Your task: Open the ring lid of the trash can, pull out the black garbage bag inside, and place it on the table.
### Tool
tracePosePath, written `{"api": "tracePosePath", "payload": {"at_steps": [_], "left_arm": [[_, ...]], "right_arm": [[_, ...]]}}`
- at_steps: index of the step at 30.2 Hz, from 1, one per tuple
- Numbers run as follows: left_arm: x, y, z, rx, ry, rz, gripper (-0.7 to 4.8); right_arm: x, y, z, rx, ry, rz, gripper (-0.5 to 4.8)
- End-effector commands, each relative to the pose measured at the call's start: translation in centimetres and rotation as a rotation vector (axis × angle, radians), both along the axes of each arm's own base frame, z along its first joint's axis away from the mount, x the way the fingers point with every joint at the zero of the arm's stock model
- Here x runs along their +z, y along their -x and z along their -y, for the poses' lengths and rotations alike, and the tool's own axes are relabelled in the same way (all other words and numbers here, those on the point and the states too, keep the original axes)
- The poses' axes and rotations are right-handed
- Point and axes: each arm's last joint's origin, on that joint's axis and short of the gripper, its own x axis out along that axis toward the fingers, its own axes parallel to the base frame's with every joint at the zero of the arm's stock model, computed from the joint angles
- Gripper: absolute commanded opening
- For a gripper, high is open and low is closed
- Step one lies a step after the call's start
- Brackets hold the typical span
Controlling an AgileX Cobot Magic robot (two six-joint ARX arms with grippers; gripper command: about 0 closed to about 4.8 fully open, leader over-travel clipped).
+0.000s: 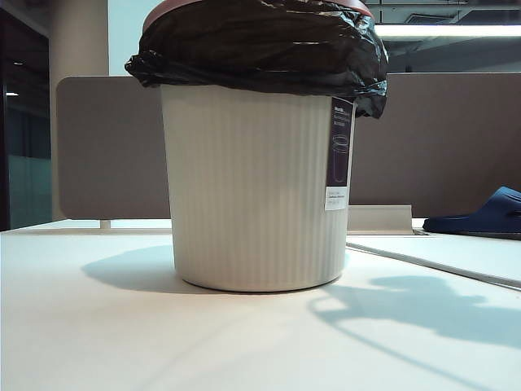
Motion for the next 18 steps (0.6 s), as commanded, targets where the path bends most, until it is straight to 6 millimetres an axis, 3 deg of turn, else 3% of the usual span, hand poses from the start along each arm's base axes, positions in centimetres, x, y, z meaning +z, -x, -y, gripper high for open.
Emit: {"api": "tracePosePath", "payload": {"at_steps": [1, 16, 18], "left_arm": [[0.0, -0.7, 0.2, -0.019, -0.051, 0.046, 0.17], [-1.0, -2.3, 3.0, -0.131, -0.185, 0.092, 0.21], [-1.2, -2.4, 3.3, -0.142, -0.191, 0.084, 0.21]], "right_arm": [[0.1, -0.4, -0.2, -0.005, -0.022, -0.002, -0.09], [-0.1, -1.6, -0.7, -0.017, -0.08, -0.031, -0.08], [-0.1, -1.6, -0.7, -0.001, -0.084, -0.031, 0.29]]}}
